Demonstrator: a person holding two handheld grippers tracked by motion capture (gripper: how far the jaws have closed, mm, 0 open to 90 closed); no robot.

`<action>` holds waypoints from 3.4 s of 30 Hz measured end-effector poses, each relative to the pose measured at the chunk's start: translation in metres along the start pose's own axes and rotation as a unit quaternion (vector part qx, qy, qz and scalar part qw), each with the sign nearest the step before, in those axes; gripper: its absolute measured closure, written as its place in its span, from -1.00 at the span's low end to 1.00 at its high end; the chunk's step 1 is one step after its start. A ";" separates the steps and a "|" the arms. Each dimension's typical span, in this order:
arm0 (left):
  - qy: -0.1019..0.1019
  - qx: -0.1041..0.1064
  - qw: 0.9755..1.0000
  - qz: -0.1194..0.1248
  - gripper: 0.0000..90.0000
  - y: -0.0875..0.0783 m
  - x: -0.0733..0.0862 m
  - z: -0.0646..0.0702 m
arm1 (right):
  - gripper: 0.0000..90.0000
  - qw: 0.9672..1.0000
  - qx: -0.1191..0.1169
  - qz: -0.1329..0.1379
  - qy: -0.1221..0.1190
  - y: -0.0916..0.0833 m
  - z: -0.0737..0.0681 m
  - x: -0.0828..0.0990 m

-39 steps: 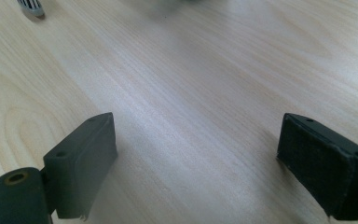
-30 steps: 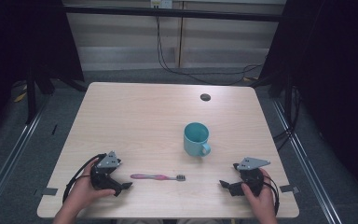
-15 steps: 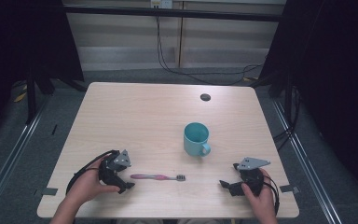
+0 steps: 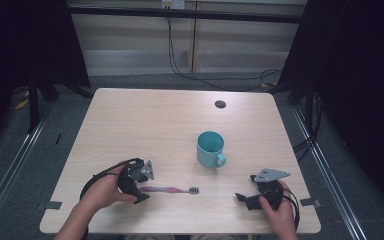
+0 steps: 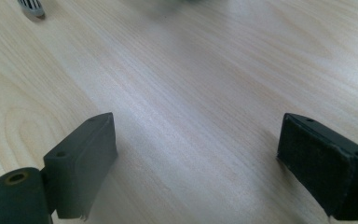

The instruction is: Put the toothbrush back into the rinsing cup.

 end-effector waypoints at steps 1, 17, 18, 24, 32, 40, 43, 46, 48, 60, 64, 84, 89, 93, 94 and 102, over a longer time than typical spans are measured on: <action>0.001 0.001 1.000 -0.002 -0.30 -0.001 -0.002 0.000 | -0.75 1.000 0.000 0.000 0.000 0.000 0.000 0.000; 0.062 0.026 0.996 -0.060 0.01 0.004 -0.026 0.006 | -0.76 1.000 0.000 0.000 0.000 0.000 0.000 0.000; 0.062 0.026 0.996 -0.060 0.03 0.004 -0.026 0.006 | -0.76 1.000 0.000 0.000 0.000 0.000 0.000 0.000; 0.068 0.041 0.995 -0.065 0.13 0.006 -0.032 0.008 | -0.76 1.000 0.000 0.000 0.000 0.000 0.000 0.000; 0.080 0.051 0.992 -0.081 0.30 0.009 -0.033 0.011 | -0.76 1.000 0.000 0.000 0.000 0.000 0.000 0.000; 0.082 0.056 0.991 -0.091 0.48 0.011 -0.034 0.010 | -0.76 1.000 0.000 0.000 0.000 0.000 0.000 0.000; 0.081 0.056 0.991 -0.094 0.52 0.012 -0.035 0.009 | -0.76 1.000 0.000 0.000 0.000 0.000 0.000 0.000; 0.084 0.058 0.989 -0.105 0.55 0.012 -0.034 0.009 | -0.76 1.000 0.000 0.000 0.000 0.000 0.000 0.000; 0.085 0.059 0.989 -0.106 0.57 0.013 -0.034 0.009 | -0.76 1.000 0.000 0.000 0.000 0.000 0.000 0.000; 0.087 0.066 0.986 -0.124 0.72 0.015 -0.035 0.011 | -0.76 1.000 0.000 0.000 0.000 0.000 0.000 0.000; 0.089 0.068 0.985 -0.132 0.75 0.015 -0.035 0.011 | -0.76 1.000 0.000 0.000 0.000 0.000 0.000 0.000; 0.035 0.077 0.991 -0.103 0.77 0.005 -0.034 0.010 | -0.76 1.000 0.000 0.000 0.000 0.000 0.000 0.000; 0.029 0.076 0.992 -0.095 0.77 -0.002 -0.035 0.007 | -0.76 1.000 0.000 0.000 0.000 0.000 0.000 0.000; 0.017 0.075 0.993 -0.091 0.78 -0.005 -0.035 0.006 | -0.76 1.000 0.000 0.000 0.000 0.000 0.000 0.000; 0.016 0.077 0.993 -0.090 0.78 -0.005 -0.035 0.006 | -0.76 1.000 0.000 0.000 0.000 0.000 0.000 0.000; 0.003 0.076 0.994 -0.081 0.78 -0.004 -0.035 0.006 | -0.76 1.000 -0.001 0.000 0.000 0.000 0.000 0.000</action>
Point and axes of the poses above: each handheld gripper's, and its own axes: y roughly forward along the jaws, x roughly out of its underside, z roughly to its right, the point moved 8 cm from there along y, roughly forward along the jaws, and after that the axes turned 8 degrees about -x, right-handed, at the moved point
